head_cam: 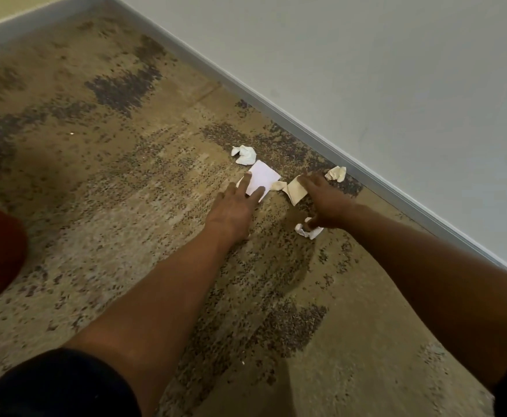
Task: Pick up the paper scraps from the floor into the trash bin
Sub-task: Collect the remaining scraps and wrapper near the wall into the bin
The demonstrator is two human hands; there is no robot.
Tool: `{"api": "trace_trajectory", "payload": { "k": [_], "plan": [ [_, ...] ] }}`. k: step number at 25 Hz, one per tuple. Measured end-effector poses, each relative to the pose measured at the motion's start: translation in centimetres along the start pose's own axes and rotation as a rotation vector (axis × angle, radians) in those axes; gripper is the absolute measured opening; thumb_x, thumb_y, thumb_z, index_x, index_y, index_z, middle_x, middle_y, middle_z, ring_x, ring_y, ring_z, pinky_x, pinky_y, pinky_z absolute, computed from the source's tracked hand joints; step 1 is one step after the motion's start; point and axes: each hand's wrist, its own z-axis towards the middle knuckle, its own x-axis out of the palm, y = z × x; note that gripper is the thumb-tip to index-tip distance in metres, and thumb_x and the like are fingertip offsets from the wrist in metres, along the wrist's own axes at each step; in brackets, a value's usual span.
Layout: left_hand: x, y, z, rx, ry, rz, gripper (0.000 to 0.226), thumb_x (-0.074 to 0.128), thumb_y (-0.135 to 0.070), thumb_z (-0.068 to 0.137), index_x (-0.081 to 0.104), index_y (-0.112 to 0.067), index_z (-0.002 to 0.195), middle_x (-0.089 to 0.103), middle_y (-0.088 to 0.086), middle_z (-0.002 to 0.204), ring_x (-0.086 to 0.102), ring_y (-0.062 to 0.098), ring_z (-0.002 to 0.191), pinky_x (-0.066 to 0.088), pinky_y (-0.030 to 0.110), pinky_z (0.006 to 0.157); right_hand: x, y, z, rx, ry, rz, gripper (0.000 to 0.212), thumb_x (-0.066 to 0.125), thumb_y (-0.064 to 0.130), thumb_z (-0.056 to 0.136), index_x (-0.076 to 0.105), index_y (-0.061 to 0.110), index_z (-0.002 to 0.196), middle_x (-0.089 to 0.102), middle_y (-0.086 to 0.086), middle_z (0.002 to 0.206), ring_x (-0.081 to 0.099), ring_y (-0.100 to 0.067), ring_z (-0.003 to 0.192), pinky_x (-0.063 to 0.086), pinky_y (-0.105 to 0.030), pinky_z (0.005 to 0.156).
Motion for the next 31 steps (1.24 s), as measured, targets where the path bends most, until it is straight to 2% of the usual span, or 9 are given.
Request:
{"api": "trace_trajectory", "payload": {
  "k": [4, 9, 14, 17, 20, 22, 24, 27, 31],
  "plan": [
    [0.1, -0.3, 1.7, -0.003, 0.064, 0.084, 0.1, 0.078, -0.022, 0.083, 0.012, -0.028, 0.158, -0.01, 0.012, 0.167, 0.002, 0.039, 0.152, 0.02, 0.057, 0.12, 0.5, 0.6, 1.0, -0.011, 0.026, -0.07, 0.125, 0.089, 0.027, 0.064, 0.001, 0.033, 0.152, -0.007, -0.003, 0.162, 0.021, -0.043, 0.143, 0.037, -0.055, 0.11],
    [0.1, 0.2, 2.0, -0.019, 0.193, 0.065, 0.113, 0.084, -0.035, 0.077, 0.006, -0.03, 0.158, -0.006, 0.012, 0.167, 0.004, 0.038, 0.152, 0.016, 0.055, 0.121, -0.1, 2.3, 1.8, -0.101, 0.027, -0.129, 0.107, 0.08, 0.031, 0.075, 0.005, 0.037, 0.152, -0.002, -0.002, 0.162, 0.016, -0.043, 0.143, 0.033, -0.059, 0.11],
    [0.3, 0.1, 0.8, -0.004, 0.104, -0.026, 0.09, 0.08, -0.023, 0.081, 0.028, -0.03, 0.154, 0.022, 0.008, 0.163, 0.021, 0.033, 0.149, 0.025, 0.049, 0.12, 0.2, 3.3, 2.1, -0.246, -0.051, -0.166, 0.068, 0.071, 0.029, 0.083, 0.033, 0.034, 0.14, 0.036, -0.004, 0.142, 0.043, -0.033, 0.122, 0.047, -0.046, 0.094],
    [1.2, -0.3, -0.9, 0.038, -0.043, -0.05, 0.058, 0.069, -0.017, 0.088, 0.047, -0.025, 0.14, 0.053, 0.006, 0.139, 0.045, 0.028, 0.131, 0.042, 0.044, 0.105, 0.4, 3.4, 1.6, -0.299, -0.05, -0.207, 0.05, 0.068, 0.023, 0.085, 0.044, 0.031, 0.129, 0.047, -0.004, 0.127, 0.047, -0.027, 0.112, 0.049, -0.042, 0.088],
    [1.9, -0.6, -2.3, 0.061, -0.13, -0.09, 0.048, 0.069, -0.021, 0.086, 0.05, -0.025, 0.131, 0.061, 0.003, 0.122, 0.056, 0.026, 0.113, 0.046, 0.04, 0.089, 0.6, 3.2, 0.9, -0.331, -0.009, -0.048, 0.047, 0.068, 0.013, 0.081, 0.051, 0.026, 0.123, 0.051, -0.005, 0.12, 0.051, -0.025, 0.108, 0.047, -0.041, 0.09],
    [2.0, -0.7, -2.7, 0.037, -0.177, -0.119, 0.064, 0.076, -0.026, 0.079, 0.045, -0.023, 0.135, 0.054, 0.005, 0.129, 0.054, 0.026, 0.112, 0.047, 0.04, 0.087, 0.5, 2.9, 0.2, -0.322, -0.053, 0.061, 0.052, 0.068, 0.017, 0.08, 0.049, 0.023, 0.127, 0.052, -0.006, 0.122, 0.051, -0.024, 0.11, 0.047, -0.041, 0.094],
    [1.8, -0.5, -2.2, -0.003, -0.166, -0.127, 0.088, 0.078, -0.029, 0.076, 0.031, -0.021, 0.149, 0.035, 0.011, 0.149, 0.042, 0.032, 0.129, 0.043, 0.047, 0.102, 0.0, 2.2, -0.4, -0.304, -0.087, 0.088, 0.069, 0.074, 0.035, 0.078, 0.042, 0.02, 0.137, 0.048, -0.007, 0.132, 0.048, -0.025, 0.119, 0.044, -0.043, 0.101],
    [1.4, -0.3, -0.6, -0.004, 0.021, -0.132, 0.105, 0.074, -0.026, 0.081, 0.004, -0.028, 0.159, -0.004, 0.012, 0.166, 0.007, 0.04, 0.15, 0.018, 0.06, 0.119, -0.2, 1.2, -1.6, -0.188, -0.007, 0.019, 0.108, 0.079, 0.062, 0.064, 0.023, 0.025, 0.149, 0.034, -0.006, 0.149, 0.038, -0.028, 0.134, 0.041, -0.049, 0.106],
    [2.4, -1.5, 0.3, 0.07, 0.123, -0.102, 0.104, 0.07, -0.031, 0.088, -0.007, -0.04, 0.156, -0.014, 0.005, 0.167, -0.001, 0.044, 0.151, 0.014, 0.062, 0.119, 1.4, 1.0, -2.7, -0.083, 0.047, -0.18, 0.127, 0.086, 0.056, 0.054, 0.007, 0.033, 0.151, 0.024, -0.003, 0.153, 0.037, -0.032, 0.132, 0.048, -0.052, 0.097]
  ]
}}
